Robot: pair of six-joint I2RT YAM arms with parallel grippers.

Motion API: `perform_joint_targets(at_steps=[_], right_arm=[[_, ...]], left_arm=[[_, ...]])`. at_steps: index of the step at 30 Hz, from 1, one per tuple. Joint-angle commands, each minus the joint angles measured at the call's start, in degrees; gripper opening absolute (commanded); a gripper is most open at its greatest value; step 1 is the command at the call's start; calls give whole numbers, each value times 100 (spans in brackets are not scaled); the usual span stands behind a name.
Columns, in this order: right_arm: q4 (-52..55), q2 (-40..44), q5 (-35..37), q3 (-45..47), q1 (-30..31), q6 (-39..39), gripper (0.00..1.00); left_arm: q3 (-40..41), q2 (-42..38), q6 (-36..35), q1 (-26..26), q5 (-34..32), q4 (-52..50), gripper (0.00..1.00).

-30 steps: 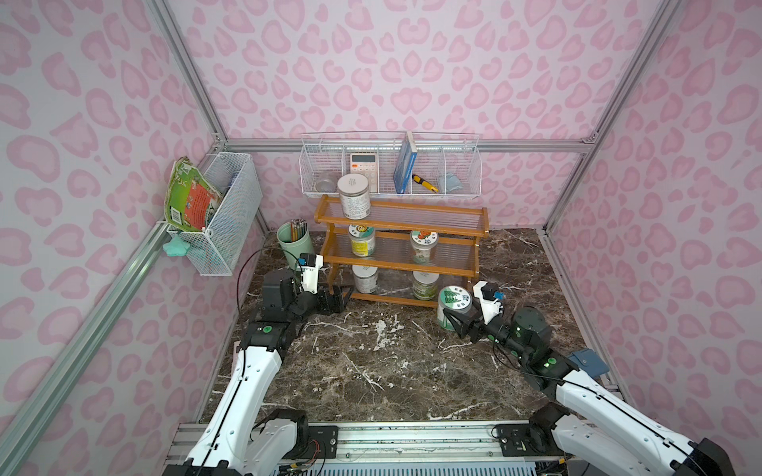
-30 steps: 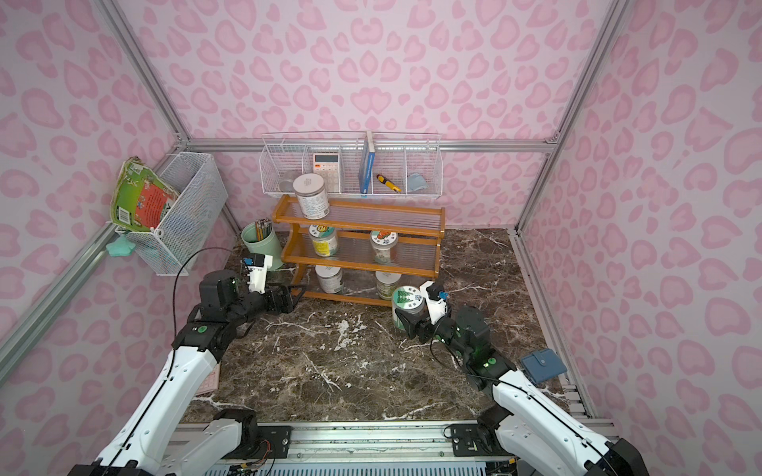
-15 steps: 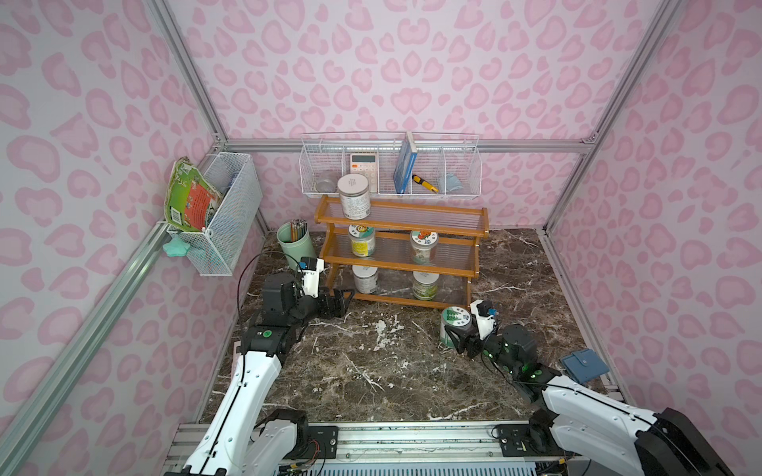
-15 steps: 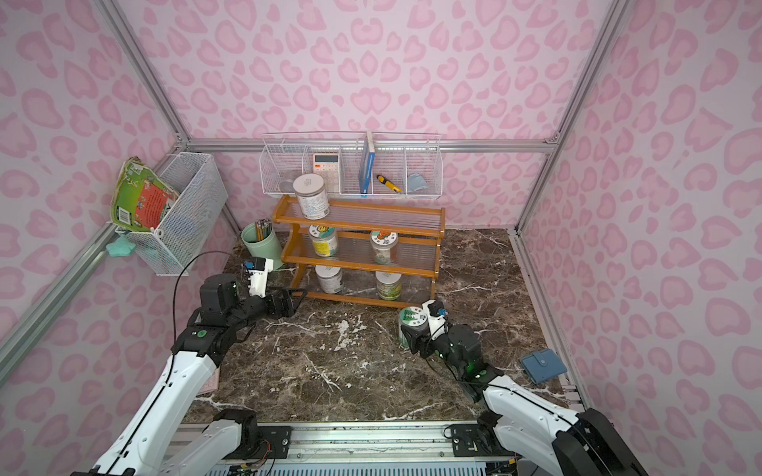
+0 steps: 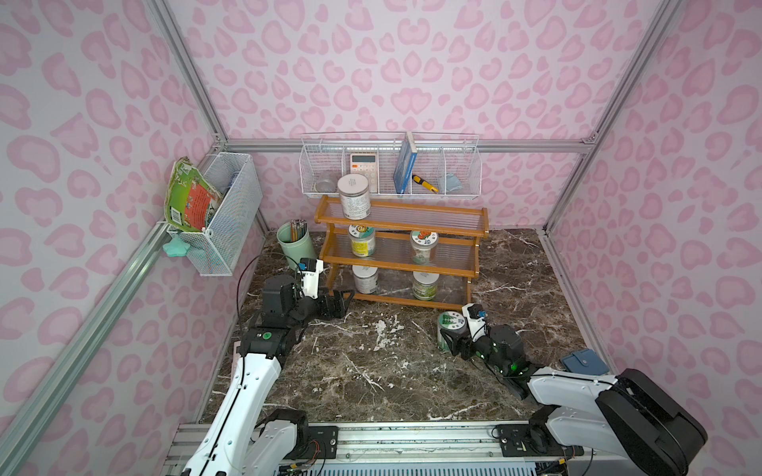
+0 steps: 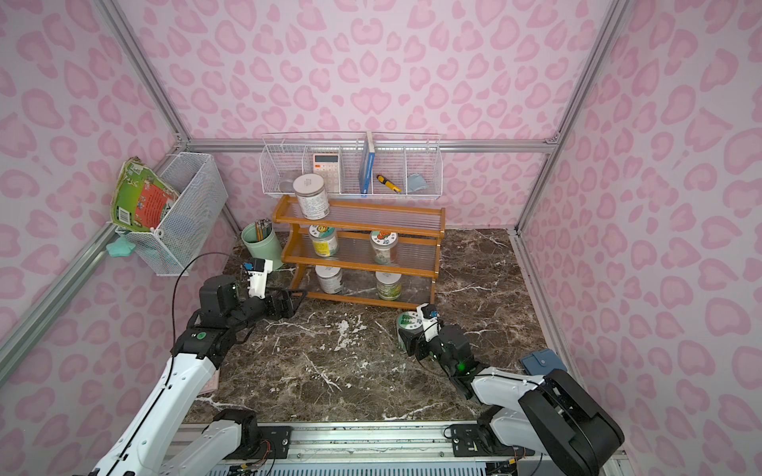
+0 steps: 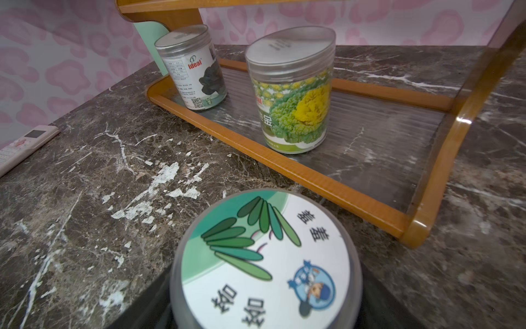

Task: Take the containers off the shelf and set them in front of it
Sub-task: Place the container at the center of the board.

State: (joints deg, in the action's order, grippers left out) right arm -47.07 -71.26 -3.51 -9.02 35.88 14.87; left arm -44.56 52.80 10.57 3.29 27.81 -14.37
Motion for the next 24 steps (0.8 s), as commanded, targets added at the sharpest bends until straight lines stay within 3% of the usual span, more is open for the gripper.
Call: perform_joint_targets(at_steps=[1, 6, 12, 21, 24], right_arm=[[-750, -116, 208, 75, 16, -29, 62], [-1042, -437, 393, 147, 34, -33, 67], [-1360, -789, 546, 234, 99, -6, 78], [-1595, -720, 985, 414, 192, -169, 98], [-1712, -666, 1063, 458, 196, -243, 99]], left_arm=[[0, -18, 49, -4, 5, 71, 95], [17, -42, 44, 5, -13, 90, 95], [35, -83, 39, 7, -52, 92, 95], [47, -70, 30, 31, -68, 85, 95], [43, -64, 25, 38, -65, 89, 95]])
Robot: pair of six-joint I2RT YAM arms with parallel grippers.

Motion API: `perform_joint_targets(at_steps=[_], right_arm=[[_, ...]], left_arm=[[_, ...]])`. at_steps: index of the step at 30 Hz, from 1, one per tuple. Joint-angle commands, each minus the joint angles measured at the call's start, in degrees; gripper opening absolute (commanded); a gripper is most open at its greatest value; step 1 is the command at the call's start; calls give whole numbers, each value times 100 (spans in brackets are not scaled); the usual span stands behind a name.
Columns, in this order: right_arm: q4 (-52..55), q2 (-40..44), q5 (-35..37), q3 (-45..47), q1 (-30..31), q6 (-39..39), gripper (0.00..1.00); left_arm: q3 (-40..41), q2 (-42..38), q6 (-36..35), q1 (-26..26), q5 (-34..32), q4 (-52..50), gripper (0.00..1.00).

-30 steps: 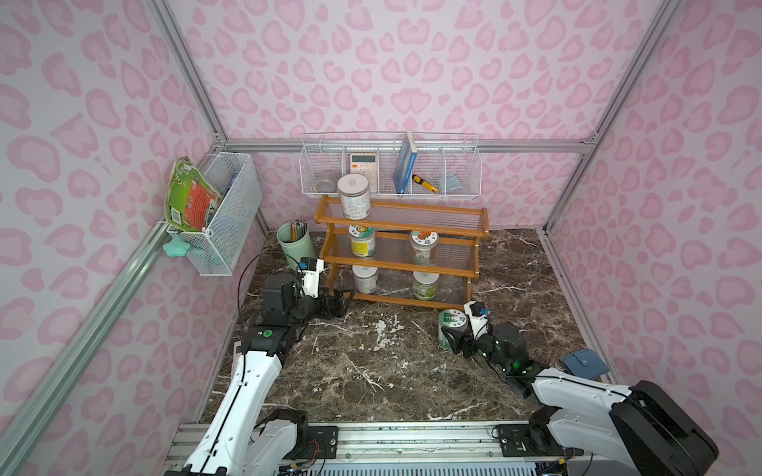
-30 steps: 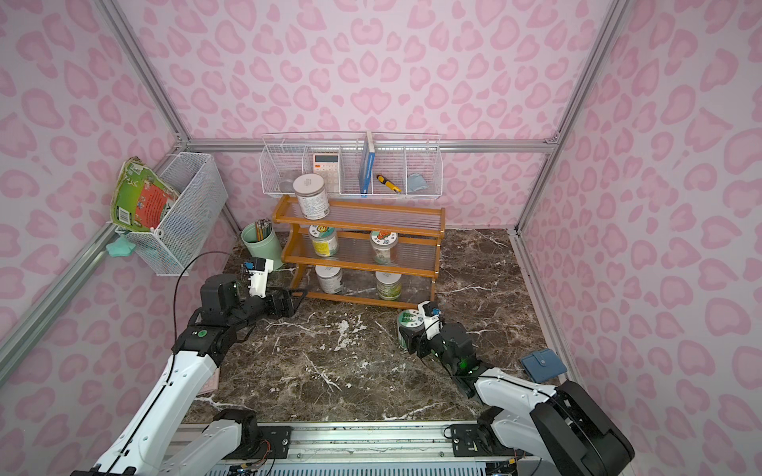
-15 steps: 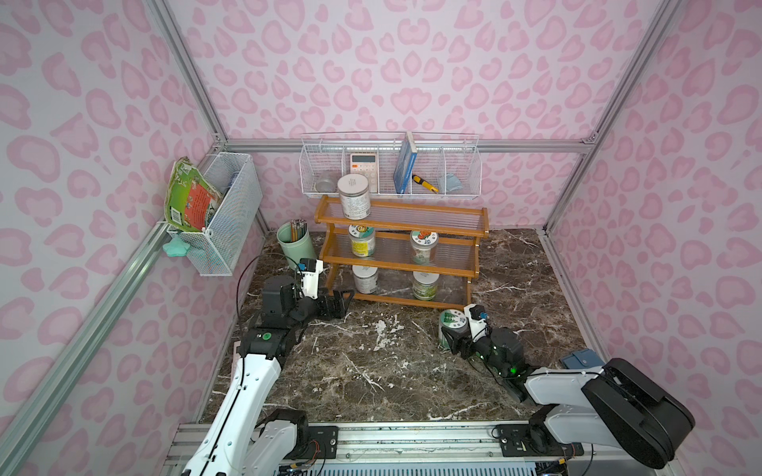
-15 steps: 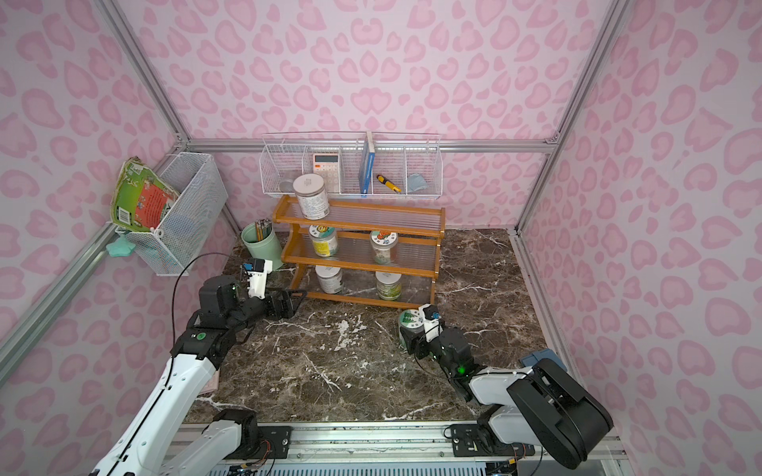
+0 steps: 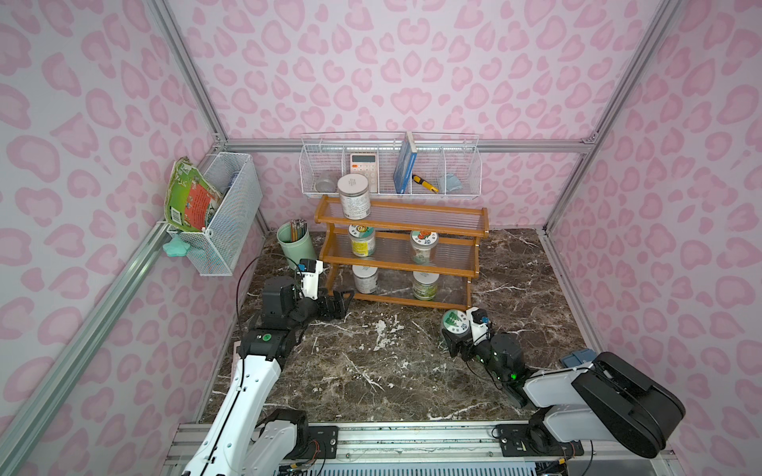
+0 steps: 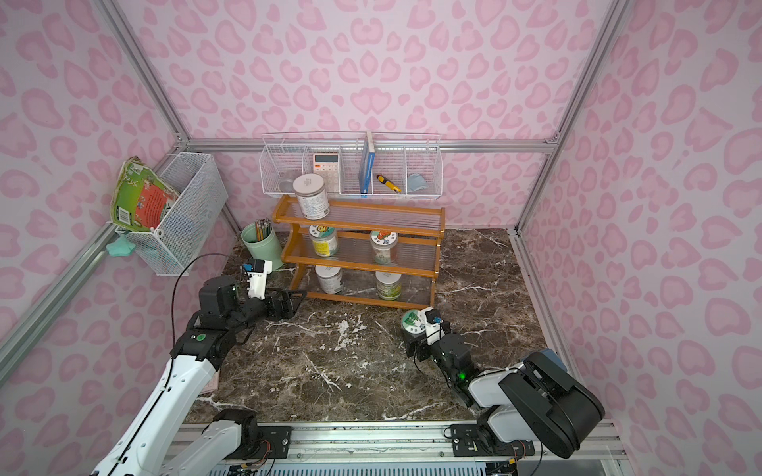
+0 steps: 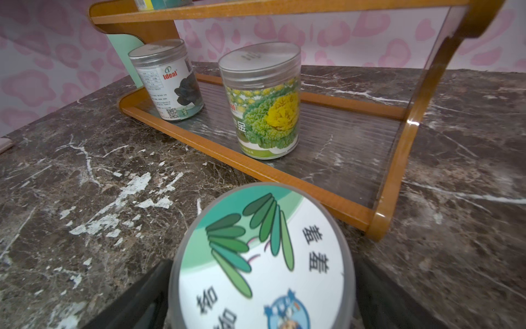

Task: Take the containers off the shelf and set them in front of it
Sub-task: Place the container at the center of the board.

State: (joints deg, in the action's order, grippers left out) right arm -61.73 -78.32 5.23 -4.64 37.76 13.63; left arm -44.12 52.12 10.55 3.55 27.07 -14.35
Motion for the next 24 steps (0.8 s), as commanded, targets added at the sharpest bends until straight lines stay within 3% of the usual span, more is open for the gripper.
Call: perform_joint_targets(at_steps=[1, 6, 11, 19, 24], right_arm=[[-241, 88, 181, 16, 5, -144, 99], [338, 770, 144, -93, 19, -185, 99], [1463, 1946, 205, -292, 40, -288, 99], [2710, 3298, 120, -620, 39, -434, 99], [2841, 3675, 83, -680, 41, -647, 99]], left_arm=[[0, -2, 27, 11, 9, 90, 95], [-94, 73, -91, 17, 35, 90, 96], [-856, 322, -342, 28, -100, -178, 98], [-2381, 1388, -798, 27, -71, -293, 98], [-2699, 1903, -861, 28, -71, 358, 99]])
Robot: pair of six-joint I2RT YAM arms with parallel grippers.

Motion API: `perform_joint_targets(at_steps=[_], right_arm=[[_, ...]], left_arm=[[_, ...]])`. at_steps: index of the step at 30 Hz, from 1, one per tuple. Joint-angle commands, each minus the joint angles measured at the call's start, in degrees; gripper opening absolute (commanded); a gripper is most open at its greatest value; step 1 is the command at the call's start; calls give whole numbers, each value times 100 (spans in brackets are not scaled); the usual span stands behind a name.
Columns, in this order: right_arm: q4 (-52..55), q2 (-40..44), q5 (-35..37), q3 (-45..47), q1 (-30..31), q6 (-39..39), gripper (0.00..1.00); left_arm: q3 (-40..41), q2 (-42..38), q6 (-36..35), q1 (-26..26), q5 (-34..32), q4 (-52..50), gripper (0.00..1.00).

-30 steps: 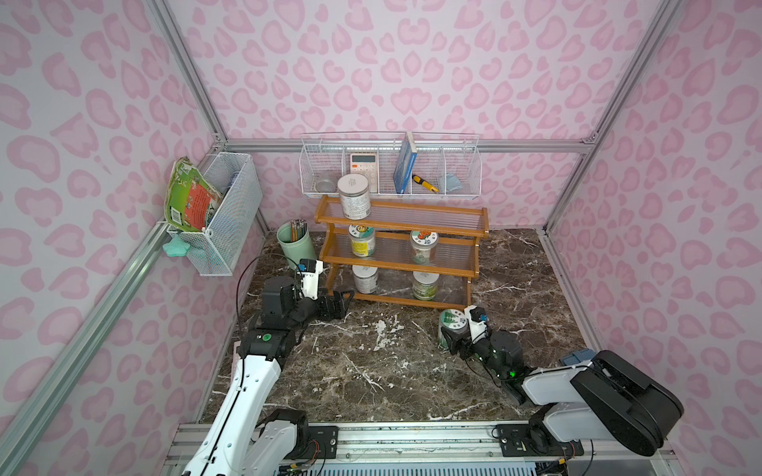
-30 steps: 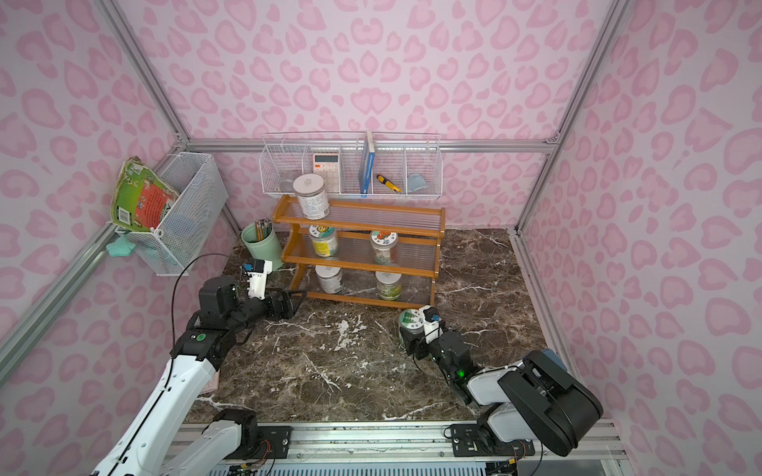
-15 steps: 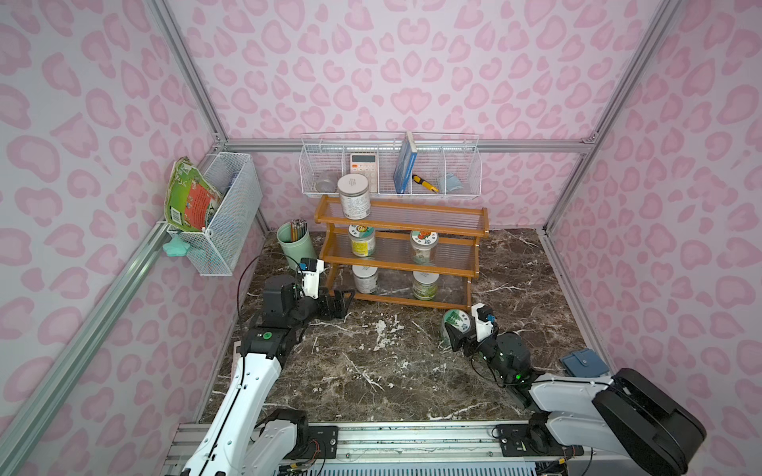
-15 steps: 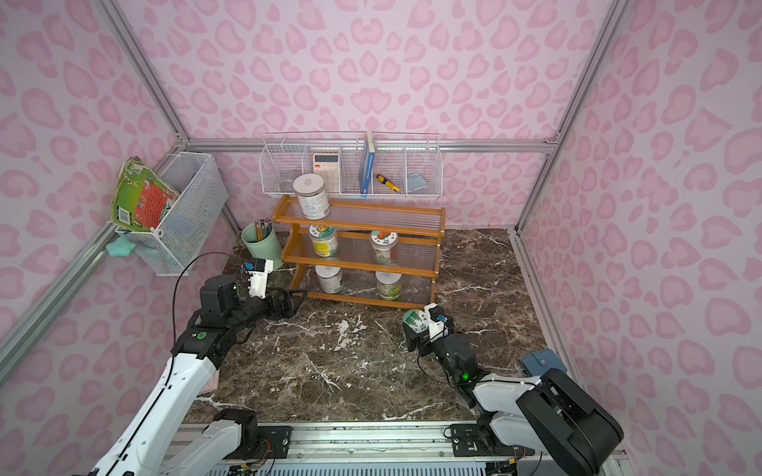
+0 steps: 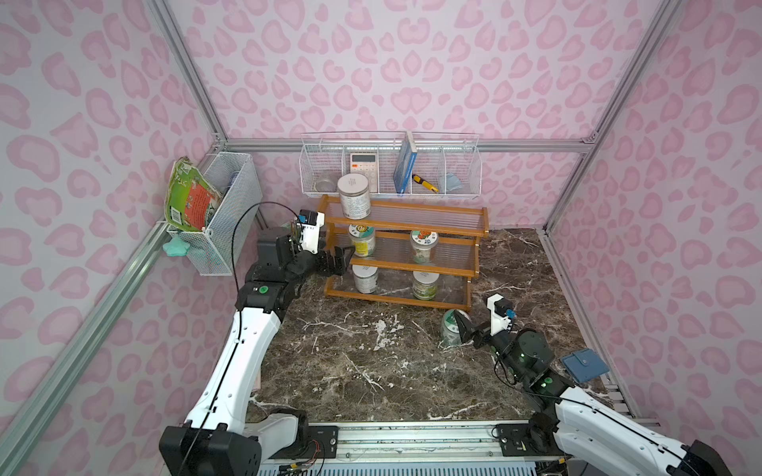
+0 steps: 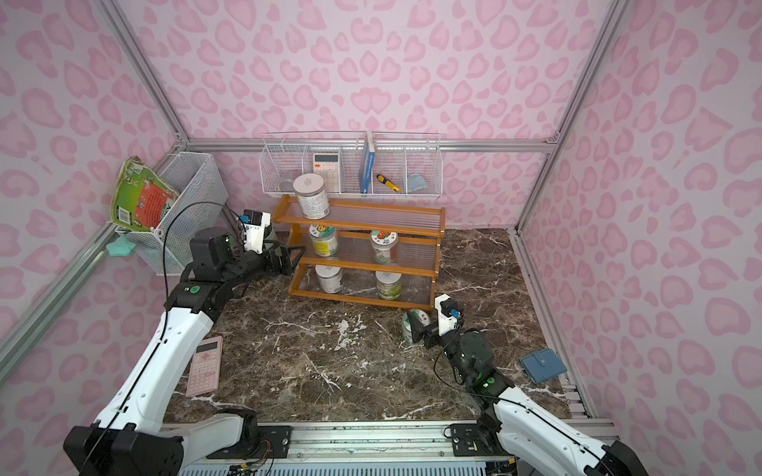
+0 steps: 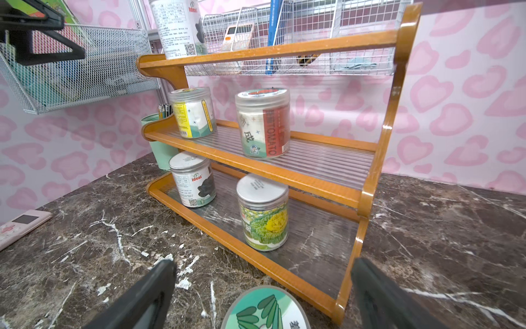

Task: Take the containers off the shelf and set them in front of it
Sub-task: 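Place the container at the center of the board, then pick up a container from the shelf.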

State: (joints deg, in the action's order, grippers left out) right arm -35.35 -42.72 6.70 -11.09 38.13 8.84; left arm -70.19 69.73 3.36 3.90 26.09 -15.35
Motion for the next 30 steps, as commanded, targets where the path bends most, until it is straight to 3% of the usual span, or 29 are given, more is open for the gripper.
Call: perform_joint_targets(at_steps=[1, 14, 30], right_arm=[[248, 166, -55, -62, 2, -191, 99], [418, 194, -211, -367, -3, -322, 99], [277, 64, -168, -413, 3, -339, 99]], left_arm=[[-54, 208, -151, -7, 74, 744, 99], [-1121, 1432, -230, -5, 77, 1313, 99], [-1684, 2124, -307, 7, -24, 1876, 99]])
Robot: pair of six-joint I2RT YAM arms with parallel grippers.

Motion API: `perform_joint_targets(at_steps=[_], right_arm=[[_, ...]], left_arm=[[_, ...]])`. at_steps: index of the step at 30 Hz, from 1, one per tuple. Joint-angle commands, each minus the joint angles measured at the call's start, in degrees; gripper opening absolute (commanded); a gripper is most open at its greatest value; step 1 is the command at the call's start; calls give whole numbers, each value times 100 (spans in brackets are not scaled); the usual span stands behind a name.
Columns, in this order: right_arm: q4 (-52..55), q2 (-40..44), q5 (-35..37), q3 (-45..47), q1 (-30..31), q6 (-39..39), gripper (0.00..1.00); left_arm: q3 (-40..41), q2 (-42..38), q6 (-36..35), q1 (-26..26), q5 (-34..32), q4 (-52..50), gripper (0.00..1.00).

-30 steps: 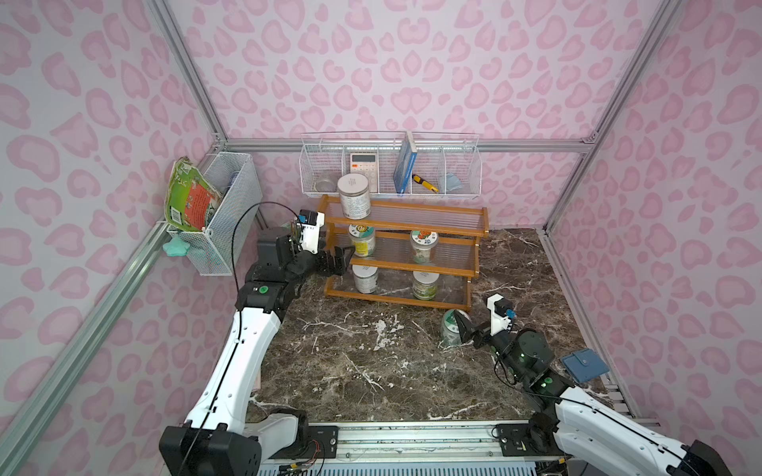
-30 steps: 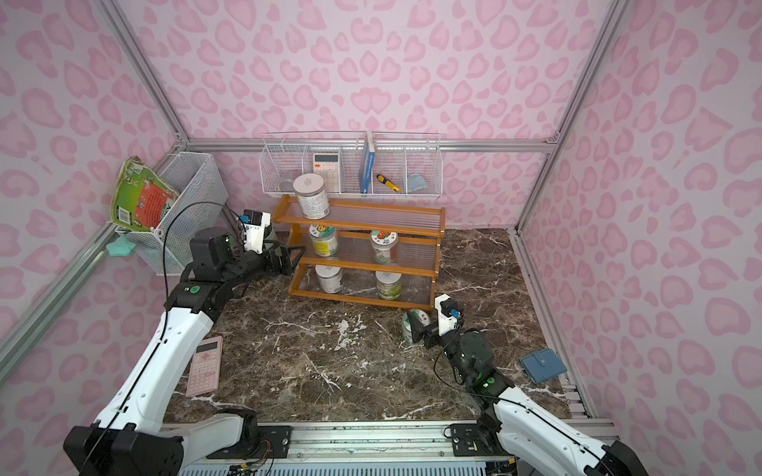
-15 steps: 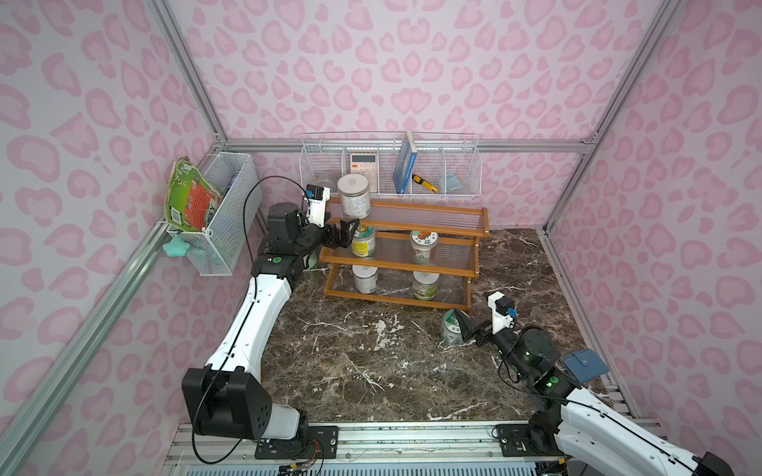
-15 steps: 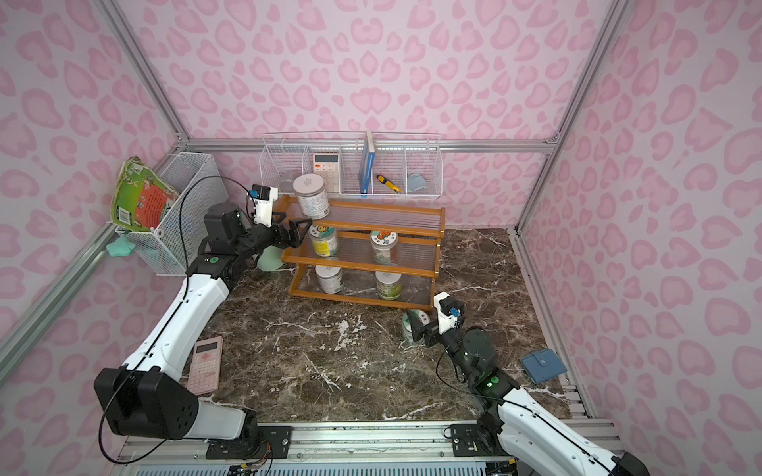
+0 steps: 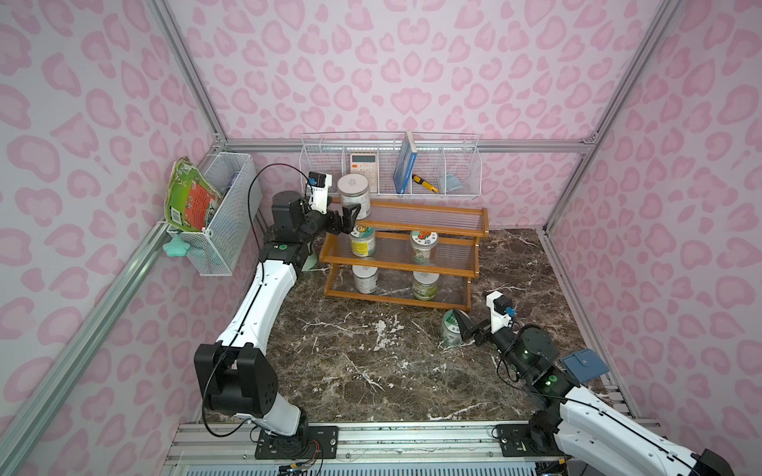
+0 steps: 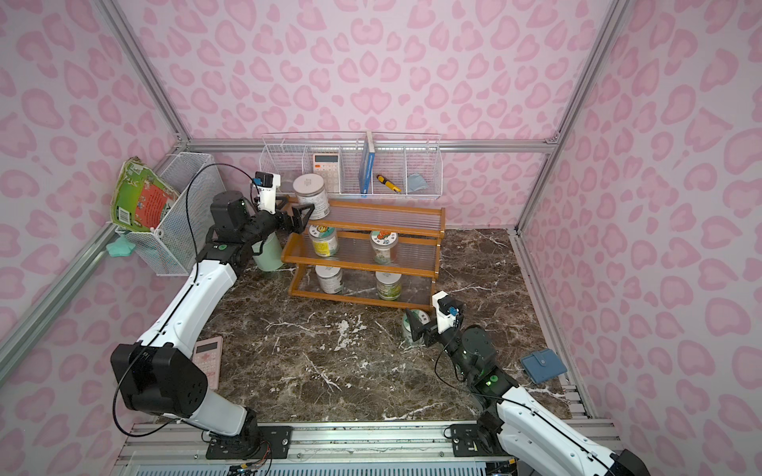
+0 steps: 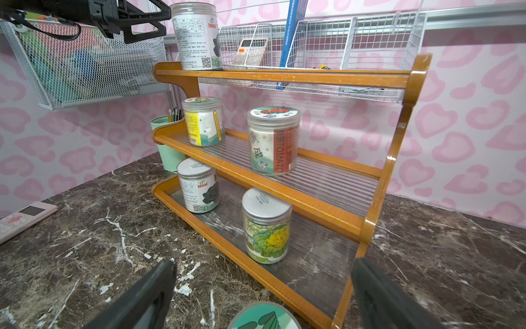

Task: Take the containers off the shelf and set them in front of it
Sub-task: 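Pick up a container from the shelf.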

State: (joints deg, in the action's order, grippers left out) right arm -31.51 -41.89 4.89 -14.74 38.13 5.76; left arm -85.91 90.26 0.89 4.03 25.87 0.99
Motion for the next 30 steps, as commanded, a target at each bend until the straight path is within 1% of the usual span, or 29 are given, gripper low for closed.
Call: perform_joint_targets(at_steps=[1, 26, 30], right_arm=[[-118, -29, 12, -48, 6, -31, 99], [-381, -443, 48, -31, 8, -49, 99], [-365, -443, 74, -30, 4, -57, 99]], left_arm=[[-148, 113, -69, 9, -3, 260, 99], [-930, 1017, -9, 167, -3, 612, 99], [-1082, 1115, -36, 182, 6, 547, 95]])
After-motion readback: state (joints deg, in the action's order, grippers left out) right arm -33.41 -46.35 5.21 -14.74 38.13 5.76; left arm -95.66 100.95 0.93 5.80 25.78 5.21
